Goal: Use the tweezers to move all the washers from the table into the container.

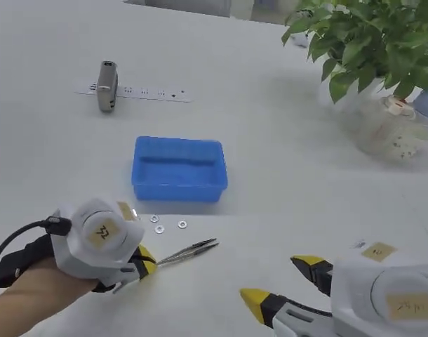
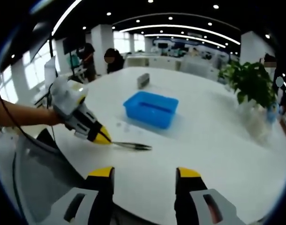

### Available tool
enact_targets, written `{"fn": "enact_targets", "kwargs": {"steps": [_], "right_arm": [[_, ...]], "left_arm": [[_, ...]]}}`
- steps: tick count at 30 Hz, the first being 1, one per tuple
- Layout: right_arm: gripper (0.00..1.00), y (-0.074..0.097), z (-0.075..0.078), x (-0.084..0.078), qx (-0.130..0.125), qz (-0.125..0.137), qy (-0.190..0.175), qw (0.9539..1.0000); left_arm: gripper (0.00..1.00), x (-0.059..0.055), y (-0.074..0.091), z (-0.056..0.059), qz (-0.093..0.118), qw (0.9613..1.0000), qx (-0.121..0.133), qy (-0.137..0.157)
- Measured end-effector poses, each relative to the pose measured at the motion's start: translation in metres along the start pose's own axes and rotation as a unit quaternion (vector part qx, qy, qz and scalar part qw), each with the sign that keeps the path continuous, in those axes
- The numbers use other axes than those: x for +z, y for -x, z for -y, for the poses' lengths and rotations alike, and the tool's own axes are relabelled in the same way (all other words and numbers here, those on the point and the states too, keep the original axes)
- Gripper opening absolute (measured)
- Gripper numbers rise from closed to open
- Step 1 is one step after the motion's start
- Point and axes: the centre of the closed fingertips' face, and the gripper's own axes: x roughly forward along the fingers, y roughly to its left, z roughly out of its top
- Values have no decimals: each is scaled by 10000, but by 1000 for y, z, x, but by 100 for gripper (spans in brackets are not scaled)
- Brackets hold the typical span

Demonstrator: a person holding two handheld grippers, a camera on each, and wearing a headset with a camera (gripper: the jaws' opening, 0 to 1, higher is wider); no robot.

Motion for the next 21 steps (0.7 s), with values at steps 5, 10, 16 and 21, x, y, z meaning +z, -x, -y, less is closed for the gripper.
{"fn": "enact_targets", "kwargs": {"steps": [5, 10, 16, 21], "right_arm": [[38, -12, -16, -7, 302, -152, 241, 9991], [26, -23, -30, -7, 598, -172, 482, 9969], [9, -35, -54, -5, 984, -153, 714, 9925], [0, -33, -79, -10, 1588, -330, 906, 9826]], "left_arm": [[0, 8, 19, 9, 116, 9999, 79, -21], [0, 19, 41, 17, 248, 9995, 182, -6], [0, 30, 63, 32, 324, 9993, 125, -121], [0, 32, 75, 42, 259, 9988, 97, -402]]}}
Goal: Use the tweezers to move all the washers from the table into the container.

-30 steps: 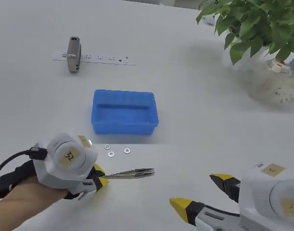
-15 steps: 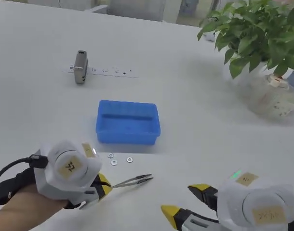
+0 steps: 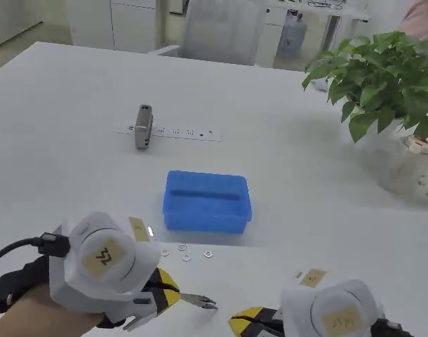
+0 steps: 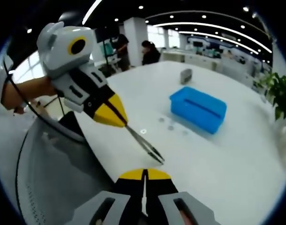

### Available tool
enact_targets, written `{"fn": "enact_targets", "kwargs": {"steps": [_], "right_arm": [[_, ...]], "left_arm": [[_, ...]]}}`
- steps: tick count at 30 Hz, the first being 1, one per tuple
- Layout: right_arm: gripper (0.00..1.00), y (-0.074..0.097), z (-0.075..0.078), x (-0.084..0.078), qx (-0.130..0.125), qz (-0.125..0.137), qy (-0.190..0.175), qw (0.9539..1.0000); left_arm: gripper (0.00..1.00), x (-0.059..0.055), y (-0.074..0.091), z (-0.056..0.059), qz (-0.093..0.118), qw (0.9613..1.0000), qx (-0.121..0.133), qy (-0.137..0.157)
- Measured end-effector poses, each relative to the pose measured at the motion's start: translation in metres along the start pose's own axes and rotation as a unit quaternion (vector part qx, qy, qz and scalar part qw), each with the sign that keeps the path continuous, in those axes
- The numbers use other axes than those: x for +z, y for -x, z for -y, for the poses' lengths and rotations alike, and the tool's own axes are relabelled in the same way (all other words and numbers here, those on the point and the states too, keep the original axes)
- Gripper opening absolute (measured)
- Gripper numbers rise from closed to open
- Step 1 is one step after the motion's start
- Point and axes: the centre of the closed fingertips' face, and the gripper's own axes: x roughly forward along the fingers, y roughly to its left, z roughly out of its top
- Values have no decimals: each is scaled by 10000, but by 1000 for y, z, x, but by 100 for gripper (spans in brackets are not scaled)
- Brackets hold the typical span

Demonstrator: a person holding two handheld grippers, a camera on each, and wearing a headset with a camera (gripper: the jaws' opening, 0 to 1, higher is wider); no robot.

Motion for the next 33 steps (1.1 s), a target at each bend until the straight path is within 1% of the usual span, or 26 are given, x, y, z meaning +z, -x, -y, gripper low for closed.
{"fn": "enact_targets", "kwargs": {"steps": [1, 2, 4, 5, 6, 7, 8, 9, 12, 14, 15, 17, 19, 22, 26, 28, 32, 33], "right_arm": [[0, 0, -3, 0, 51, 3, -36, 10000], [0, 0, -4, -1, 13, -37, -31, 10000], [0, 1, -7, 0, 19, -26, 219, 9998], [0, 2, -9, 1, 29, -6, 285, 9996], [0, 2, -13, 5, 70, 82, 381, 9992], [0, 2, -13, 6, 59, 121, 398, 9991], [0, 0, -15, 6, 107, 122, 490, 9987], [5, -2, -16, 4, 132, 101, 493, 9986], [14, -8, -21, 1, 234, 20, 577, 9981], [18, -11, -23, 0, 310, -26, 522, 9982], [20, -12, -29, -1, 443, -82, 454, 9980], [23, -14, -33, -3, 486, -131, 549, 9972], [22, -16, -35, -5, 480, -189, 697, 9962], [21, -24, -35, -8, 503, -293, 756, 9954], [17, -32, -30, -10, 514, -362, 882, 9941], [13, -36, -29, -11, 548, -356, 876, 9940], [11, -37, -31, -16, 596, -447, 981, 9924], [9, -38, -32, -19, 624, -496, 1125, 9905]], "left_arm": [[0, 0, 2, 2, -7, 10000, -17, -33], [0, 1, 4, 5, -36, 9999, -67, -86], [0, 1, 7, 11, -74, 9997, -147, -159], [0, 1, 7, 13, -104, 9995, -204, -204], [0, 2, 9, 17, -141, 9991, -273, -293], [0, 2, 9, 20, -174, 9986, -331, -385], [0, 2, 10, 22, -218, 9978, -378, -492], [0, 2, 11, 25, -264, 9971, -433, -561], [0, 3, 13, 34, -392, 9937, -658, -818], [0, 4, 13, 38, -421, 9922, -774, -881], [0, 5, 13, 40, -429, 9919, -813, -879], [0, 6, 13, 42, -404, 9915, -838, -913], [0, 6, 13, 45, -430, 9895, -868, -1070], [0, 5, 14, 48, -422, 9885, -935, -1108], [0, 8, 14, 54, -272, 9875, -939, -1240], [0, 8, 14, 58, -250, 9877, -939, -1228], [0, 8, 14, 59, -174, 9880, -861, -1271], [0, 10, 13, 59, -106, 9889, -822, -1236]]}}
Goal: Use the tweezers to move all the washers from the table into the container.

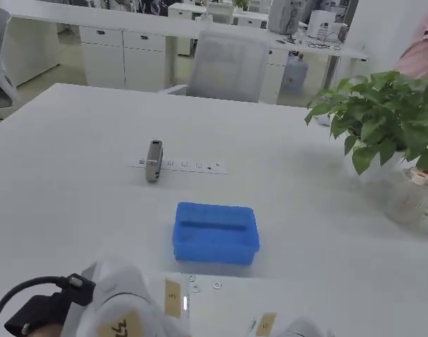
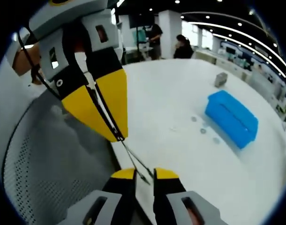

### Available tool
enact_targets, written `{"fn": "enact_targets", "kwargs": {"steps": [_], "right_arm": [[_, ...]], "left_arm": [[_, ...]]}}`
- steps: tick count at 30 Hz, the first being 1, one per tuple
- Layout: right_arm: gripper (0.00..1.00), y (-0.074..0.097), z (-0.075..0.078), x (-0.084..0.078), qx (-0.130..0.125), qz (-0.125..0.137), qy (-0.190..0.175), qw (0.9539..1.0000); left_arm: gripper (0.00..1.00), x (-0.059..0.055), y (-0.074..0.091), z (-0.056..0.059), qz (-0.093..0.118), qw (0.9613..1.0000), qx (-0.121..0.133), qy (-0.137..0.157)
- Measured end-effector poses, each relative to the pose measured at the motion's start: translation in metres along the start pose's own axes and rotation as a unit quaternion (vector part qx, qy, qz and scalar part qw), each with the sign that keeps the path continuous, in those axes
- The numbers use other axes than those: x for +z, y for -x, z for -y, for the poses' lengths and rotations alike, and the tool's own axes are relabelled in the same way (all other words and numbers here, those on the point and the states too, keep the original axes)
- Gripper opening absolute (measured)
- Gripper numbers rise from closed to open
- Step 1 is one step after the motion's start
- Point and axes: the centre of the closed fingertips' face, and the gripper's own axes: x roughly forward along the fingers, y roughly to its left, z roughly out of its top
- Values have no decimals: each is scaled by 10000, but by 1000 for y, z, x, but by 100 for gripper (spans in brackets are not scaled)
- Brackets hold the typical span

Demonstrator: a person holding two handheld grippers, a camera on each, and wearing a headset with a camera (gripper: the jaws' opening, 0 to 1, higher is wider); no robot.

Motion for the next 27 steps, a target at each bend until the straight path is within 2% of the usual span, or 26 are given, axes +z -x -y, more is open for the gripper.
{"fn": "enact_targets", "kwargs": {"steps": [2, 4, 6, 10, 13, 17, 20, 23, 27], "right_arm": [[7, 2, 0, 1, -56, 9, 235, 9997], [7, 4, -1, 1, -41, 24, 160, 9999], [6, 5, -2, 1, -39, 31, 150, 9999], [6, 4, -2, 0, -41, 30, 262, 9996], [6, 4, -2, -1, -10, 23, 251, 9997], [6, 2, -1, -2, 4, 20, 287, 9996], [6, -1, 1, -3, 12, 30, 284, 9996], [6, -2, 2, -4, 38, 34, 229, 9997], [6, -1, 0, -4, 62, 37, 216, 9997]], "left_arm": [[0, 3, -2, 0, 138, 9999, 61, 68], [0, 2, -4, 0, 176, 9997, 103, 121], [0, 1, -6, -1, 239, 9991, 167, 301], [0, 0, -11, 0, 344, 9976, 178, 581], [0, -2, -15, 2, 358, 9975, 175, 578], [0, -8, -23, 1, 277, 9977, 174, 587], [0, -10, -26, 1, 344, 9972, 175, 636], [1, -12, -30, 0, 426, 9957, 147, 806], [1, -12, -33, 1, 445, 9958, 160, 787]]}}
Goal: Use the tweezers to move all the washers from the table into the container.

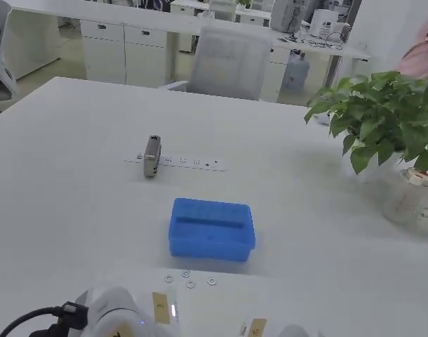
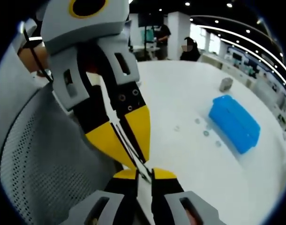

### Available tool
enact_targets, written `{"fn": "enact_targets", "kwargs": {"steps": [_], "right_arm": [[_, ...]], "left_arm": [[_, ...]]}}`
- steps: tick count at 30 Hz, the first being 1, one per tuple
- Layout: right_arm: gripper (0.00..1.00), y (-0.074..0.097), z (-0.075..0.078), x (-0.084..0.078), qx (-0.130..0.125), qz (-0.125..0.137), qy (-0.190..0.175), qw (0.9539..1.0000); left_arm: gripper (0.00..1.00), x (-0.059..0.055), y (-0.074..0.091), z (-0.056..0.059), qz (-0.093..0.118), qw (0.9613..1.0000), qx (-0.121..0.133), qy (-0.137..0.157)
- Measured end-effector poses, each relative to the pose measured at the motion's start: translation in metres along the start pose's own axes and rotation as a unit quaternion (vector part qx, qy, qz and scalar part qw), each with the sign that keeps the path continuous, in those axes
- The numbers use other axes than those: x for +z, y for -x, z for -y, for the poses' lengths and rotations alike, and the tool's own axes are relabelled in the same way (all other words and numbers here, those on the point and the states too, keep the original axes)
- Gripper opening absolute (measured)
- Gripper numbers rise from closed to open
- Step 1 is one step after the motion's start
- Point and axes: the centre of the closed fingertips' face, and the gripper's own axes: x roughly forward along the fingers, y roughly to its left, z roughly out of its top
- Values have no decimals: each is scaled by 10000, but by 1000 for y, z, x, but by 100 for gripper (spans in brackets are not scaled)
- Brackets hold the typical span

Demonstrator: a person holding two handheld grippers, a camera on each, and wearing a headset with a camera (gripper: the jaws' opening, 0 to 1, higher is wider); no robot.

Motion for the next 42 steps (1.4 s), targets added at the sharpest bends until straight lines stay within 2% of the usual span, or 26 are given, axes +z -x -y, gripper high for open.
{"fn": "enact_targets", "kwargs": {"steps": [9, 13, 15, 18, 24, 26, 29, 32, 36, 42], "right_arm": [[6, 2, -1, 0, 22, -6, -84, 10000], [6, 0, 1, -1, 18, -37, -252, 9997], [8, 0, 3, -3, -63, -98, -301, 9995], [11, 5, 6, 0, -147, -20, -430, 9990], [12, 34, 16, 9, -490, 254, -718, 9959], [12, 39, 20, 2, -663, 260, -735, 9948], [12, 58, 27, 2, -992, 362, -828, 9910], [12, 72, 33, -3, -1243, 329, -875, 9878], [14, 80, 38, -13, -1407, 279, -1084, 9837], [15, 80, 43, -20, -1491, 295, -1320, 9795]], "left_arm": [[1, 1, -5, 0, 101, 9999, 63, -14], [0, 1, -5, 0, 106, 9999, 41, -40], [0, 0, -5, -1, 104, 9999, 40, -30], [0, 2, 1, -5, 185, 9997, 81, 110], [0, 2, 19, -24, 172, 9992, 329, 133], [0, -1, 25, -33, 133, 9989, 410, 188], [0, -7, 34, -47, 53, 9980, 590, 200], [0, -13, 40, -59, -8, 9973, 686, 279], [0, -20, 45, -73, -163, 9961, 823, 290], [1, -22, 49, -89, -224, 9949, 907, 381]]}}
